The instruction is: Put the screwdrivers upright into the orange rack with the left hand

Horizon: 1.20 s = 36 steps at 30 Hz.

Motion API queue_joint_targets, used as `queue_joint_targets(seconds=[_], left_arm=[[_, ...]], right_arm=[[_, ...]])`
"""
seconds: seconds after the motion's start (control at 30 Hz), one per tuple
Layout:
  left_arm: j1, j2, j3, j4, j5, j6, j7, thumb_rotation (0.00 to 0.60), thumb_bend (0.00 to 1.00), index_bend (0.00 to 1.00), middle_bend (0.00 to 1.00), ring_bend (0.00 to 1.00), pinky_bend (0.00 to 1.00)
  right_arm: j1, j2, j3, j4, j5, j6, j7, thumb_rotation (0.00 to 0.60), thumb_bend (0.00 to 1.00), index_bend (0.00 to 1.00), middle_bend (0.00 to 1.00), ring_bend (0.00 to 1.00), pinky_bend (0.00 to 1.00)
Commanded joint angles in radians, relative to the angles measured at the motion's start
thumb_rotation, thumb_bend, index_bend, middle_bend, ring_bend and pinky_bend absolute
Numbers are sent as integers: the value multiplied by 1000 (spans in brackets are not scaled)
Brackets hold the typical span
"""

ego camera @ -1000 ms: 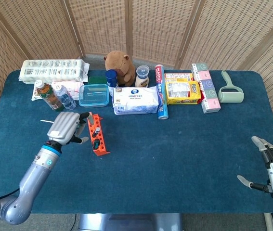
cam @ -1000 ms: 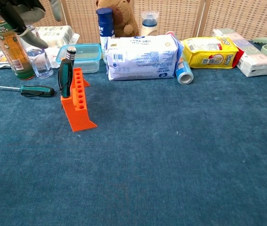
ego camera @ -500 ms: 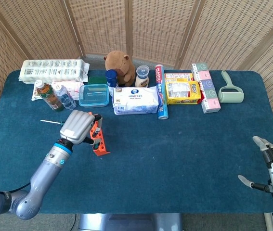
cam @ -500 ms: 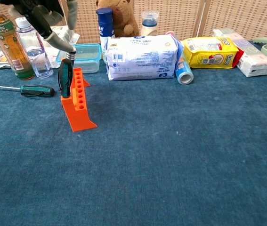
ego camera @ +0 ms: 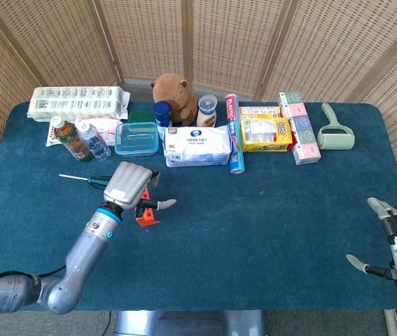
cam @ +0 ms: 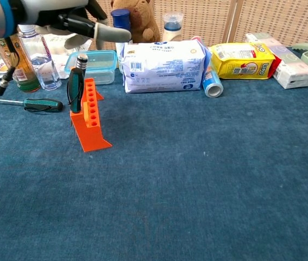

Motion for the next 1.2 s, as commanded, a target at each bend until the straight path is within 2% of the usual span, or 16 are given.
queue_joint_targets(seconds=[0.03,0.37,0.6,0.8,1.0,1.2], left_arm=[[-10,-11,1,10,-4,12,20,0,0,536,811,930,888],[-32,-43,6,22,-65,36,79,0,0,536,811,929,888],[-29,-36,6,13,-79,43,76,0,0,541,811,930,897],[-21,-18,9,-2,-89,59,78,0,0,624,811,929,900],[-11,-5,9,-12,-89,58,60,0,0,648,811,929,900],[-4,13,11,-29,-84,53,48,0,0,714,811,929,900]], right_arm=[[-1,2,1,1,1,2,5,600,163,5,97,94,89],[-1,4,2,2,-1,5,10,600,163,4,97,94,89],[-1,5,3,2,1,4,13,600,163,4,97,94,89],[-2,8,5,2,7,4,19,600,163,4,97,94,89],[-3,8,4,0,4,5,16,600,163,4,97,94,88],[-4,7,4,0,4,5,15,600,163,4,97,94,89]])
